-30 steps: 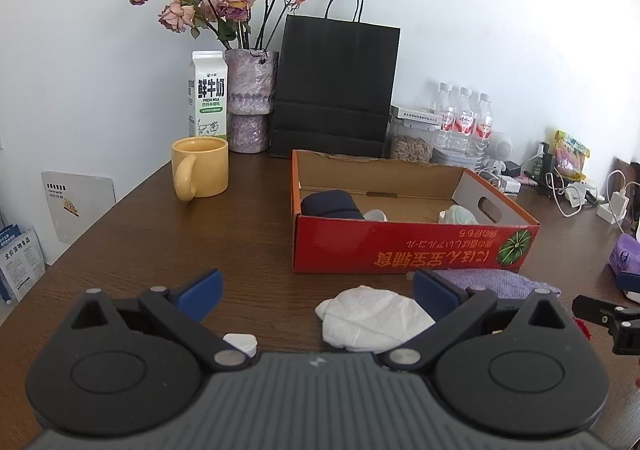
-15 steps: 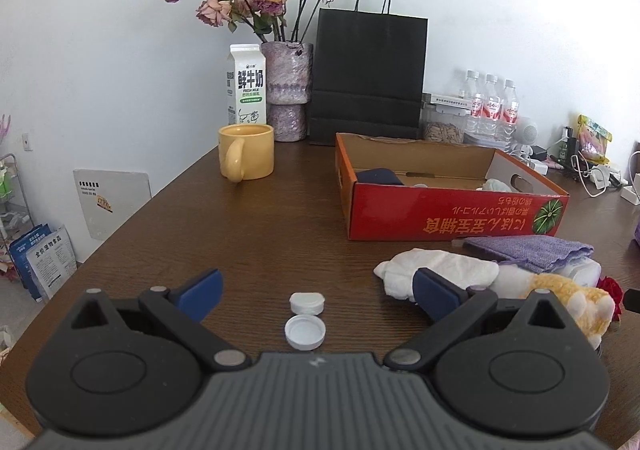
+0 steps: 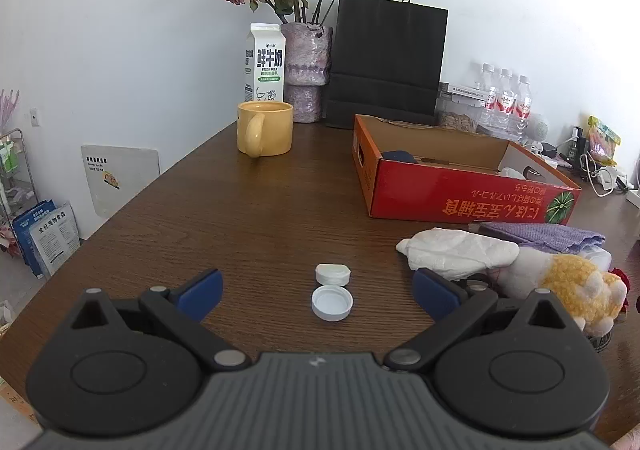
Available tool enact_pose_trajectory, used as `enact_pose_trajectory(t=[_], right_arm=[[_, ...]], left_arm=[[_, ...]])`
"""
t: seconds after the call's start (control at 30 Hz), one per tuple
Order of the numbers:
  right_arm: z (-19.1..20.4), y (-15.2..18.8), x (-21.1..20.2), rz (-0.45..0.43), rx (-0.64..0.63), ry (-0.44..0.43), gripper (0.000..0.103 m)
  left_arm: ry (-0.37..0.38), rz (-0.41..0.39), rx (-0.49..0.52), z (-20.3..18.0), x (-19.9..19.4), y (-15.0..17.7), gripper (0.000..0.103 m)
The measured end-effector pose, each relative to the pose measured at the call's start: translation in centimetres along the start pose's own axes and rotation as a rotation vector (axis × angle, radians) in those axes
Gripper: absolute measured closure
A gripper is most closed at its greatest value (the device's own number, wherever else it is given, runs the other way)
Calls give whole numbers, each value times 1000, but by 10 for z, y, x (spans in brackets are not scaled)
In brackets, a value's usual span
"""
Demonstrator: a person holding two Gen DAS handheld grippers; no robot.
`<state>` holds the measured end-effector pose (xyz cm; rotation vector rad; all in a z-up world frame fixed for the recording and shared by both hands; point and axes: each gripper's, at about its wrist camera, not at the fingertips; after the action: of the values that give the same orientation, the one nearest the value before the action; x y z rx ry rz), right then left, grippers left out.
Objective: Organize objects
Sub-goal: 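Grasp the red rose with the right tool while the left tool approaches the small white caps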
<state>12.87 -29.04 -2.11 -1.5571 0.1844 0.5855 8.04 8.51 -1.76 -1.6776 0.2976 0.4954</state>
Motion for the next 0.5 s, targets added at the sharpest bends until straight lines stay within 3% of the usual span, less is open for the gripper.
enact_pose_trajectory(t=[0.33, 0.43, 0.5], right_arm=[[-10, 4, 6, 23, 19, 37, 0], [-13, 4, 12, 25, 34, 28, 2], [-13, 4, 18, 39, 35, 31, 10]], left_arm=[[-14, 6, -30, 6, 1, 7, 0], [-19, 14, -41, 9, 4, 6, 0], [-14, 16, -46, 10, 5, 7, 0]])
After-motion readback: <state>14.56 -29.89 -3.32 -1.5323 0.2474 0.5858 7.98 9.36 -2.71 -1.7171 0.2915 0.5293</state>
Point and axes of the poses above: each gripper's, at about its wrist camera, not at the fingertips, and x roughly the way its jaws point, z to its left, y to its underside, and after that the axes turned 3 degrees about y, right-handed
